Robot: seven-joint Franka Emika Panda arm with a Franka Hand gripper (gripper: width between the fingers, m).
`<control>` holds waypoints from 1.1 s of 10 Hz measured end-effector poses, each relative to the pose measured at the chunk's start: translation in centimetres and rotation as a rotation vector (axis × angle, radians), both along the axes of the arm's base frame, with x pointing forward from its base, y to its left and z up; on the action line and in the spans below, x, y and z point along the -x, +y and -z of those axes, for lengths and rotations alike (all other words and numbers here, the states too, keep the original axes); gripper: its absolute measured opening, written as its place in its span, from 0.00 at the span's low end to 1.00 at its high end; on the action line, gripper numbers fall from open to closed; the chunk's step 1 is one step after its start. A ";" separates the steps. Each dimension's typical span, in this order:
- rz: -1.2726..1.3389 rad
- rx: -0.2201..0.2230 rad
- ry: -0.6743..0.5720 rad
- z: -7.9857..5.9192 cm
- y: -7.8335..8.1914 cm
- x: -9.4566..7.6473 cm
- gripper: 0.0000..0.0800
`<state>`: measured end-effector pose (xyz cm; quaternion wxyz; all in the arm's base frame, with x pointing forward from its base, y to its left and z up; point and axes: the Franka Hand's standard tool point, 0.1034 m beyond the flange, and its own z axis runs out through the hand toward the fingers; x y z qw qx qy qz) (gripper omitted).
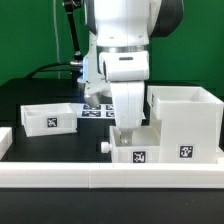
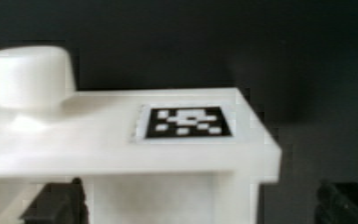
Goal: Assemble drawer
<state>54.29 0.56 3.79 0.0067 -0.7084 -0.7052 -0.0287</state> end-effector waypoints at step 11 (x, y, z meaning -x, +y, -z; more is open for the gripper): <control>-0.029 0.000 0.024 0.5 -6.4 -2.5 0.81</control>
Offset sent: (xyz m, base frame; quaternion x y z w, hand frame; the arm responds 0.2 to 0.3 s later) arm 0.0159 -0.0277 0.0357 0.0209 0.0028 -0.0348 0.9992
